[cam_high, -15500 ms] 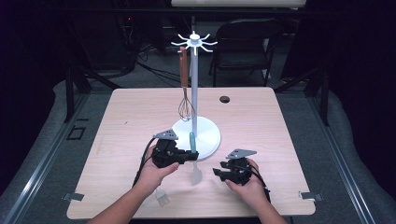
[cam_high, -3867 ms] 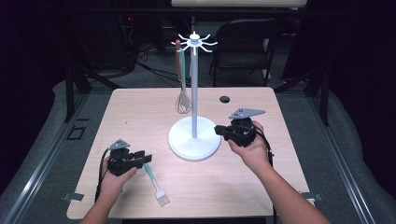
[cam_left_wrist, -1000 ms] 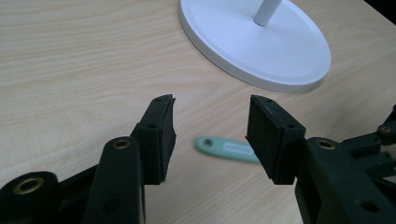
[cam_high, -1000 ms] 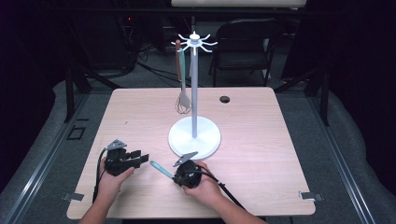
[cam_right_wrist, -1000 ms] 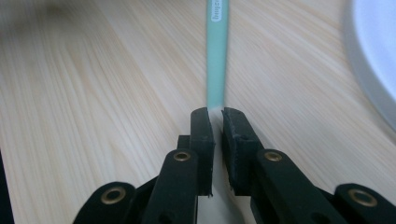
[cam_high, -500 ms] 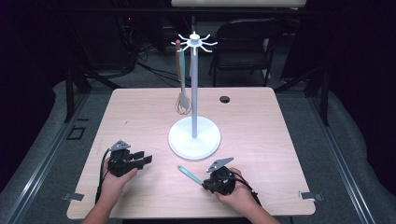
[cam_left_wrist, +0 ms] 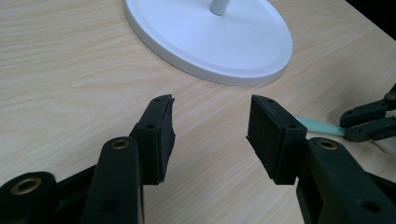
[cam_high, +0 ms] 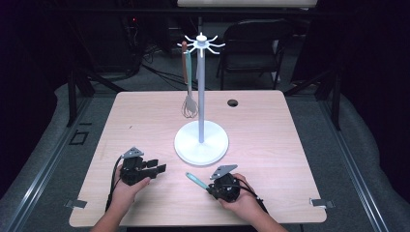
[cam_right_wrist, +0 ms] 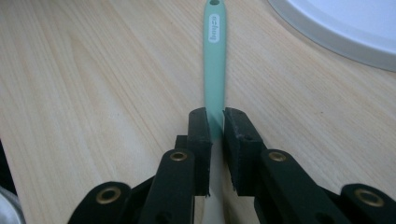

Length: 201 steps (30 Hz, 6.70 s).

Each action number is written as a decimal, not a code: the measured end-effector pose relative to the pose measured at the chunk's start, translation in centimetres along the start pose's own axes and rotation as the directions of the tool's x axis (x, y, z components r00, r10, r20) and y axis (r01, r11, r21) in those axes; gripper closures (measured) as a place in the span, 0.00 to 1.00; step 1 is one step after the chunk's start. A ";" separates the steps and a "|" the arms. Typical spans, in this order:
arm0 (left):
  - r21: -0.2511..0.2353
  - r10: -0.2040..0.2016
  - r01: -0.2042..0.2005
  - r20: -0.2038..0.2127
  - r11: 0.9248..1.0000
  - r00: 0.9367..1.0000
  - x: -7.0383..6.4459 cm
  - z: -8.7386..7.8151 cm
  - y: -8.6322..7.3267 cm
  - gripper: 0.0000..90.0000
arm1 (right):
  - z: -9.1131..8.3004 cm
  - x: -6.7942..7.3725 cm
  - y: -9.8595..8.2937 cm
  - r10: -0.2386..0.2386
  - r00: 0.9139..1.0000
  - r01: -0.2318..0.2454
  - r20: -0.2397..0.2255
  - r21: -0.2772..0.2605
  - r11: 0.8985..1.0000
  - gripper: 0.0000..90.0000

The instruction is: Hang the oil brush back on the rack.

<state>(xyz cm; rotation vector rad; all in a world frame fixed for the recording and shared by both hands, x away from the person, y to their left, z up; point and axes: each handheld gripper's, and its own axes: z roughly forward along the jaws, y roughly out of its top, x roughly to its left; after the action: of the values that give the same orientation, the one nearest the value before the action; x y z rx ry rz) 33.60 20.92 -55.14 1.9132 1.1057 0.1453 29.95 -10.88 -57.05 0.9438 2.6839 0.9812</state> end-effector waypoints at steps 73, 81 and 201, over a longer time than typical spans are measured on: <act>0.038 -0.060 0.053 0.200 0.998 0.978 -5.8 6.8 -1.0 0.52 | -0.5 0.6 -0.8 0.054 0.994 -0.069 -0.093 -0.166 0.984 0.82; 0.039 -0.060 0.053 0.202 0.998 0.978 -5.7 6.8 -1.0 0.52 | -0.5 0.8 -1.5 0.063 0.995 -0.070 -0.083 -0.080 0.994 0.87; -0.030 0.199 -0.200 0.312 0.979 0.929 -10.4 0.8 12.6 0.94 | -3.4 -4.4 -2.0 0.223 0.973 -0.210 0.052 -0.186 0.960 0.74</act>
<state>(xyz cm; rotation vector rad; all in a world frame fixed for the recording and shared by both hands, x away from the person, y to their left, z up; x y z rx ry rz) 35.83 10.21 -43.07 1.9665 0.6982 -0.0488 31.32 -16.51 -56.05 1.2273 2.4218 1.1827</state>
